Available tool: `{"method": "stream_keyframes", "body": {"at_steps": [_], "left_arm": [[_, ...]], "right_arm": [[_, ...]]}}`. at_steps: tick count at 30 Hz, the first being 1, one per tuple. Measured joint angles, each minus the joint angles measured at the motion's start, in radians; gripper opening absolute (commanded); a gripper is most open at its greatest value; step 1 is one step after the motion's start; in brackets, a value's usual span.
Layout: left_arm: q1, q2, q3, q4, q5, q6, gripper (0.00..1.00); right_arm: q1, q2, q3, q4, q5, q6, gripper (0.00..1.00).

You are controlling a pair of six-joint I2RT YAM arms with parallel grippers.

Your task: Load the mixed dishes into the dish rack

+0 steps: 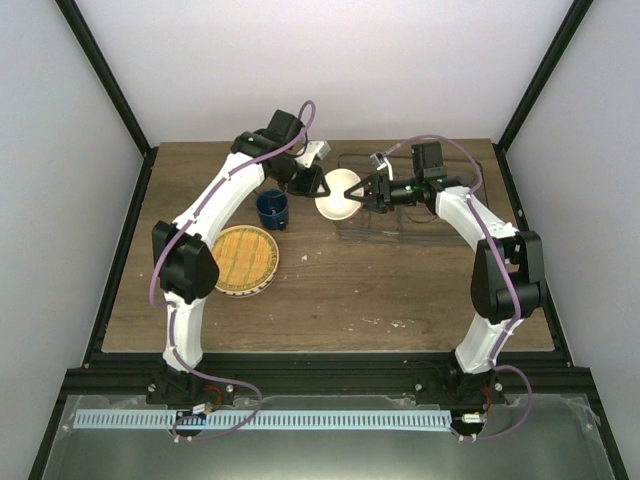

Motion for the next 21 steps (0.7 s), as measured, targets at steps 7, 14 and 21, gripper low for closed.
{"method": "stream_keyframes", "body": {"at_steps": [7, 14, 21], "left_arm": [[-0.001, 0.000, -0.005, 0.017, -0.007, 0.002, 0.82], [0.016, -0.001, -0.005, 0.000, -0.061, 0.014, 1.00], [0.125, -0.043, -0.005, -0.002, -0.126, 0.012, 1.00]], "right_arm": [[0.006, 0.019, 0.054, -0.039, 0.044, -0.023, 0.54], [0.005, 0.045, 0.251, -0.218, 0.232, -0.150, 0.53], [0.004, 0.045, 0.343, -0.406, 0.538, -0.266, 0.53]]}}
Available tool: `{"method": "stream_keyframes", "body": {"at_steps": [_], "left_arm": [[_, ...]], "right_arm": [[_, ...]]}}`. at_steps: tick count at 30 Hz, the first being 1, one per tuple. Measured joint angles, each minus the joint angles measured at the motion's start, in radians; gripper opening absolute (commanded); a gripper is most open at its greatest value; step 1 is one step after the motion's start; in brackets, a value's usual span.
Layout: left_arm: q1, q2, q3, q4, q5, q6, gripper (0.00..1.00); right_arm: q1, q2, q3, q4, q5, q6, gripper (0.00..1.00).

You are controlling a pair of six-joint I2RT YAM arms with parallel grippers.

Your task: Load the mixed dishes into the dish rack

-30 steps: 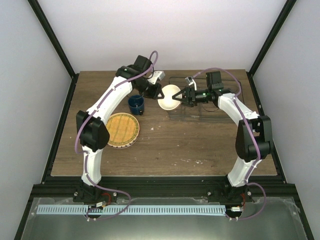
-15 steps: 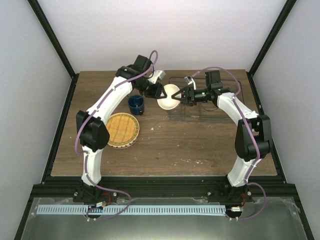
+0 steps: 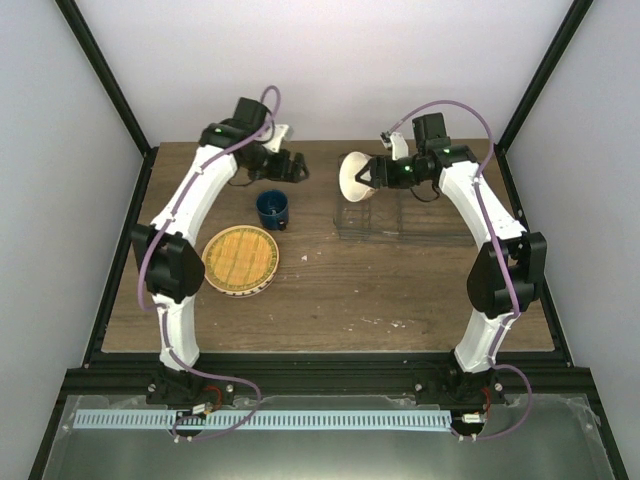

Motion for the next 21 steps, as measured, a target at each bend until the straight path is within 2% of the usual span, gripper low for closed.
{"method": "stream_keyframes", "body": {"at_steps": [8, 21], "left_arm": [[0.109, -0.095, -0.024, 0.052, -0.064, -0.006, 1.00], [0.117, -0.099, -0.133, 0.126, -0.023, -0.007, 1.00]], "right_arm": [[0.000, 0.000, 0.041, -0.169, 0.424, -0.055, 0.52], [-0.007, 0.003, 0.089, -0.240, 0.988, -0.092, 0.52]]}}
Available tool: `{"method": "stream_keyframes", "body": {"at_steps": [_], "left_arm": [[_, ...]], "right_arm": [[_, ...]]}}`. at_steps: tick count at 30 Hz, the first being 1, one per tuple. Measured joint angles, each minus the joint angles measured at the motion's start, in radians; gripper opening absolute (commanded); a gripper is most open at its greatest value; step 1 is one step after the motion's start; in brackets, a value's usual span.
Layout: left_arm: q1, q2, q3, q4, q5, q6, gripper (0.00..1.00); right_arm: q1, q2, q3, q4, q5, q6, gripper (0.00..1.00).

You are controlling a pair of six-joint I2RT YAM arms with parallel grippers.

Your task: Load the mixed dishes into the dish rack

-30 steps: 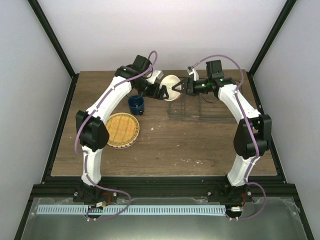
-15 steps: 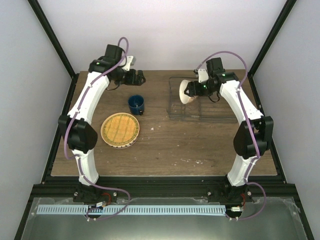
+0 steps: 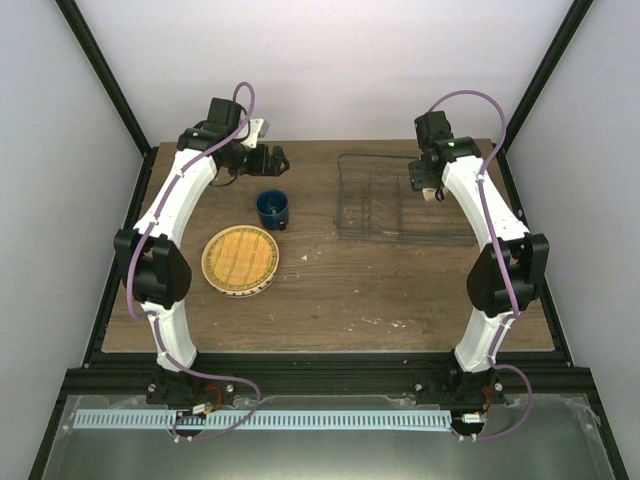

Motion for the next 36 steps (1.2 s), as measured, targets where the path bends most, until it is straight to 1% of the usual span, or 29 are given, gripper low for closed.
{"method": "stream_keyframes", "body": {"at_steps": [5, 13, 20, 31, 36], "left_arm": [[0.015, 0.000, -0.052, 0.035, 0.033, -0.001, 1.00], [0.058, 0.000, -0.100, 0.062, 0.062, 0.000, 1.00], [0.082, 0.000, -0.116, 0.077, 0.085, 0.000, 1.00], [0.111, 0.013, -0.106, 0.084, 0.129, 0.000, 1.00], [0.113, 0.040, -0.097, 0.086, 0.145, 0.000, 1.00]], "right_arm": [[-0.005, 0.053, -0.016, -0.011, 0.150, -0.006, 0.52], [-0.005, 0.228, -0.016, -0.011, 0.316, -0.011, 0.52], [-0.011, 0.319, 0.030, -0.015, 0.410, -0.015, 0.53], [-0.033, 0.392, 0.045, -0.002, 0.532, -0.031, 0.55], [-0.046, 0.409, 0.045, 0.014, 0.571, -0.034, 0.59]]}}
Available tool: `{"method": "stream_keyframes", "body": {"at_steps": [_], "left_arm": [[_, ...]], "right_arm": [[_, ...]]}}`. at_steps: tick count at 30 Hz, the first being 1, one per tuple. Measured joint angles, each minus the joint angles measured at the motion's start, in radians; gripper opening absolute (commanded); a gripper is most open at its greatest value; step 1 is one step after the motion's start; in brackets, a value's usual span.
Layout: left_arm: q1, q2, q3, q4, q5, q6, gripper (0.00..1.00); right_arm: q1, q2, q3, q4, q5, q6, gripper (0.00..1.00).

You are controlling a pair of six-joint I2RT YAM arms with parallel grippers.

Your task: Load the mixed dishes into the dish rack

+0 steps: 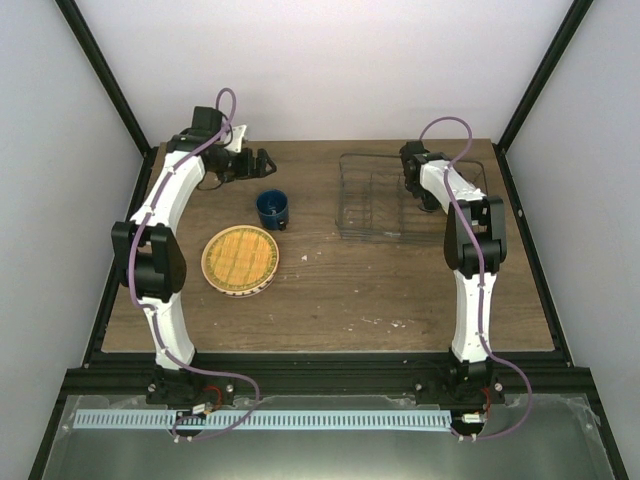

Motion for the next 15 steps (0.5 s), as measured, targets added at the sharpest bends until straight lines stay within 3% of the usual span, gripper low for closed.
{"method": "stream_keyframes", "body": {"at_steps": [3, 6, 15], "left_arm": [[0.000, 0.011, 0.000, 0.000, 0.005, 0.000, 1.00], [0.000, 0.015, 0.000, -0.001, 0.008, 0.000, 1.00], [0.000, 0.021, 0.003, -0.001, 0.016, 0.000, 1.00]], "right_arm": [[-0.004, 0.008, 0.000, 0.013, 0.016, -0.003, 0.75], [-0.007, 0.016, 0.000, 0.023, 0.035, -0.005, 0.98], [-0.015, 0.016, 0.000, 0.032, 0.031, -0.018, 1.00]]}}
